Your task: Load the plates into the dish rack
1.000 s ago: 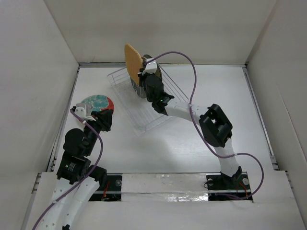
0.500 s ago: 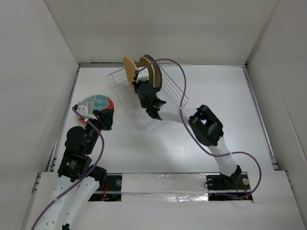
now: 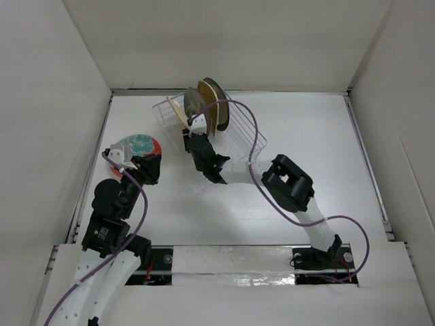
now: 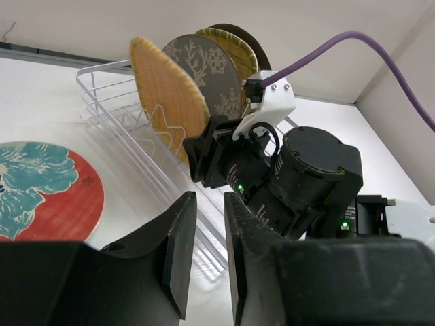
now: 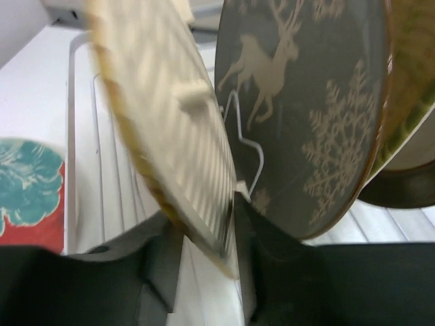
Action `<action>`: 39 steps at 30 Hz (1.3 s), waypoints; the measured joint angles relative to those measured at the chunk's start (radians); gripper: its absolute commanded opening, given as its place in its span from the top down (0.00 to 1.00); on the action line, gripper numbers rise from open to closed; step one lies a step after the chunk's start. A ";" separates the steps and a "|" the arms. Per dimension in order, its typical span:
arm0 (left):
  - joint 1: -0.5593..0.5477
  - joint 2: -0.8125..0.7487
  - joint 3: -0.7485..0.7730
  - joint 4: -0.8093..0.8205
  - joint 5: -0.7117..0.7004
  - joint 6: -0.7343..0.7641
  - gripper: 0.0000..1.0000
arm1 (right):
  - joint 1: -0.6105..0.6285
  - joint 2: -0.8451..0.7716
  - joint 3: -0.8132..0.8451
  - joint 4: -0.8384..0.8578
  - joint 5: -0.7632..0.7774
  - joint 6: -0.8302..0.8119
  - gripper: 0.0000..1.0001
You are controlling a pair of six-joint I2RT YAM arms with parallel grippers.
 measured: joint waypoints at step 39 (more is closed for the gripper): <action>0.642 0.571 -0.206 0.175 -0.071 -0.621 0.29 | 0.057 -1.090 -0.817 -0.245 -0.510 0.354 0.31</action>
